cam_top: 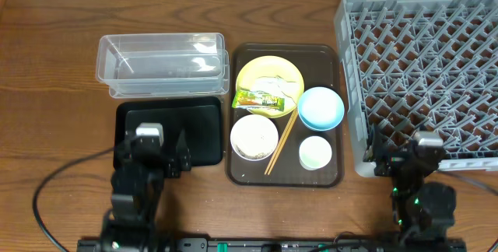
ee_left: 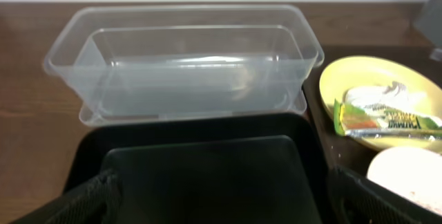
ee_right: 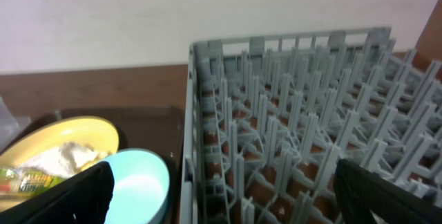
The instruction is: Sort waste into correct bins and load items into the dishwasher rack
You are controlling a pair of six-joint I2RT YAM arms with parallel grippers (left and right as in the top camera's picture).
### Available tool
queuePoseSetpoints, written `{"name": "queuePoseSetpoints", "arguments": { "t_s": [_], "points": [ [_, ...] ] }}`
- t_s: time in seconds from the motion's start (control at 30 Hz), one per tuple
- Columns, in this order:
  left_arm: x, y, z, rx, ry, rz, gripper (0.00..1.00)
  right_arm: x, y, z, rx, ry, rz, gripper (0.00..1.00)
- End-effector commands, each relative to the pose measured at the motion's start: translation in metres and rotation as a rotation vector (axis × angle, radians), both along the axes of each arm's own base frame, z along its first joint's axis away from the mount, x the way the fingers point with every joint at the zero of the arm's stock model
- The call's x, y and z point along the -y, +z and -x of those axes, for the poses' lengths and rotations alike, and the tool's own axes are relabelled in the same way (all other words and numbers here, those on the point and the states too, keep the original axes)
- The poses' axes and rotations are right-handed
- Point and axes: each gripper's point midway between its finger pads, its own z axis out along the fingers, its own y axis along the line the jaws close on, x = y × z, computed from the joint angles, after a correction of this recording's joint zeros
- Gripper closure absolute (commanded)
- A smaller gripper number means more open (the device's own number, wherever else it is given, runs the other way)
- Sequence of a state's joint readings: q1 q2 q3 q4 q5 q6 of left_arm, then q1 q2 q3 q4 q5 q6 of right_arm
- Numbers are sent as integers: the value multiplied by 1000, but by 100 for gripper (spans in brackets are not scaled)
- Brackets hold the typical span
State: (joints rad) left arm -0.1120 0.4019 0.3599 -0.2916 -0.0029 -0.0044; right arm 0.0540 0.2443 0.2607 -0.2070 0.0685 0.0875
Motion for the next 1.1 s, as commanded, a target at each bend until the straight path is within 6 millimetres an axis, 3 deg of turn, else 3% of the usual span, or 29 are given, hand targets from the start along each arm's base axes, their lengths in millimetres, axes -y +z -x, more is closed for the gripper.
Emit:
{"name": "queuePoseSetpoints", "arguments": {
  "t_s": [0.0,0.17,0.3,0.47,0.6,0.8,0.93,1.07],
  "points": [
    [5,17,-10,-82,-13,18,4,-2,19,-7,-61,-1,-7,1],
    [25,16,-17,-336,-108,58,4,-2,17,-19,-275,-2,8,1],
    [29,12,-13,-546,-118,64,4,-3,12,-26,-444,-3,20,1],
    [37,8,-13,-668,-136,97,4,-7,12,-38,-510,16,14,1],
    [43,11,-30,-620,-159,116,4,-12,12,-40,-509,43,2,1],
    [67,37,-80,-407,-255,130,5,-12,13,-41,-505,42,2,1],
    [102,47,-109,-260,-411,15,9,-12,13,-41,-504,42,2,1],
    [143,30,-120,-215,-587,-129,13,-12,13,-41,-504,42,2,1]
  ]
}}
